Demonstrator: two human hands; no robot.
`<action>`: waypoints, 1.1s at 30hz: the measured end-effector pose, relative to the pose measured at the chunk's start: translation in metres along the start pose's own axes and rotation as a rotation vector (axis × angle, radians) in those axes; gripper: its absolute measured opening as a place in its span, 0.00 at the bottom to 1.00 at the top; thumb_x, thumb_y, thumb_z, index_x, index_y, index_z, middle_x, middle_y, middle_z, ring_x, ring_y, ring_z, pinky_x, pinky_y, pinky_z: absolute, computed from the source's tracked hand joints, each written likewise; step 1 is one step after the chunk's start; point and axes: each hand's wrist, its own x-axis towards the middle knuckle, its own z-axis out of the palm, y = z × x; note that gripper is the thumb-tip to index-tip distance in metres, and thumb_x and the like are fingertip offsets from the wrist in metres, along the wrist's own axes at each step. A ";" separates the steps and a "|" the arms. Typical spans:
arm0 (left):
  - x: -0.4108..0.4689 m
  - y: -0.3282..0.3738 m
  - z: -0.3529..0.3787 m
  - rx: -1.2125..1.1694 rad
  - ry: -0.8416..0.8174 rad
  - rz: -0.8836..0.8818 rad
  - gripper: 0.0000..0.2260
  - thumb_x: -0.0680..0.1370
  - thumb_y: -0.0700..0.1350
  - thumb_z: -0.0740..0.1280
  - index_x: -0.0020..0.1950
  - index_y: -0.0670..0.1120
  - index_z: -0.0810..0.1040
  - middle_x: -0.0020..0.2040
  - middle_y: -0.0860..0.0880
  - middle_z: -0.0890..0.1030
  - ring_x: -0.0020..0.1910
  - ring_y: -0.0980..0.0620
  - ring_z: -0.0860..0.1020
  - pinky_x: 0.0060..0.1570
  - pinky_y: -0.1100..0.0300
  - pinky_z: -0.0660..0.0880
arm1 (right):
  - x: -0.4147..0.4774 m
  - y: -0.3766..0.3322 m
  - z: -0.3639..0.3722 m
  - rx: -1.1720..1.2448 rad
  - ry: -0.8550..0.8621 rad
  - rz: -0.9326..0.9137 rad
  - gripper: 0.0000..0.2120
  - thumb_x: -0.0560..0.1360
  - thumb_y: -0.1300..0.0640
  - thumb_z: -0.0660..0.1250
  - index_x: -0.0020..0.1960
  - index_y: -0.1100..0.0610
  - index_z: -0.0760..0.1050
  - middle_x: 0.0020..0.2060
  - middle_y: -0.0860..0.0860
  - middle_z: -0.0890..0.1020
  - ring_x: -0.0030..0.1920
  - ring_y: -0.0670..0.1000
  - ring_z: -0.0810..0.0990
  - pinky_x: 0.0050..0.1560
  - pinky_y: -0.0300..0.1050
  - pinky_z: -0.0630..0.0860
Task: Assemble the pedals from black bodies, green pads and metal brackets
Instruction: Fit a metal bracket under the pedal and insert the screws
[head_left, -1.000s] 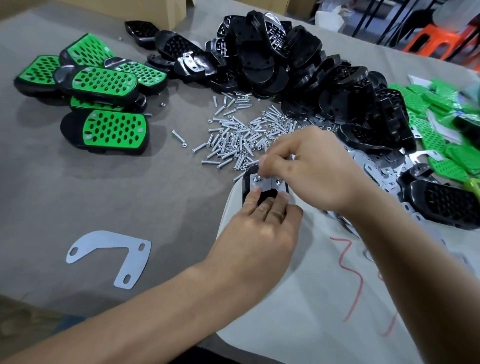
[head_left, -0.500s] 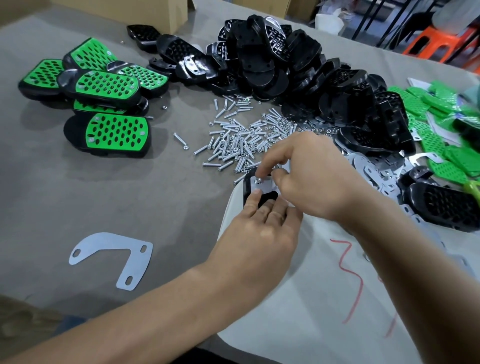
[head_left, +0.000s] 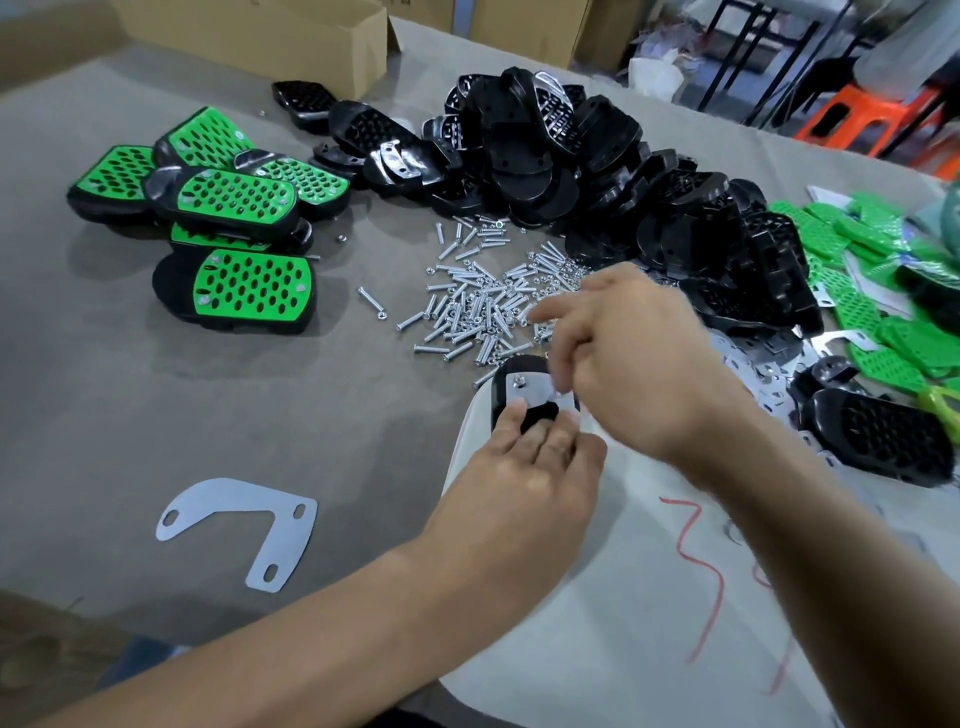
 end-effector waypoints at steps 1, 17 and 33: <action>0.000 0.000 0.000 0.008 -0.024 -0.004 0.13 0.64 0.38 0.79 0.48 0.40 0.85 0.48 0.40 0.87 0.43 0.45 0.86 0.57 0.45 0.82 | -0.002 0.003 -0.004 0.075 0.070 0.040 0.19 0.66 0.70 0.61 0.35 0.49 0.83 0.60 0.43 0.83 0.58 0.40 0.69 0.50 0.18 0.57; 0.000 -0.005 -0.008 -0.033 -0.029 0.026 0.12 0.59 0.40 0.83 0.40 0.41 0.87 0.35 0.42 0.85 0.39 0.46 0.86 0.55 0.47 0.82 | -0.021 0.003 0.031 0.039 0.027 0.093 0.24 0.74 0.67 0.59 0.64 0.52 0.82 0.73 0.41 0.72 0.78 0.41 0.54 0.64 0.20 0.50; 0.009 -0.016 -0.043 -0.418 -0.323 -0.172 0.10 0.74 0.45 0.62 0.53 0.51 0.78 0.39 0.57 0.78 0.50 0.47 0.80 0.72 0.56 0.68 | -0.039 0.025 0.051 0.690 0.246 0.352 0.14 0.75 0.64 0.69 0.49 0.46 0.87 0.43 0.38 0.87 0.47 0.39 0.85 0.51 0.34 0.79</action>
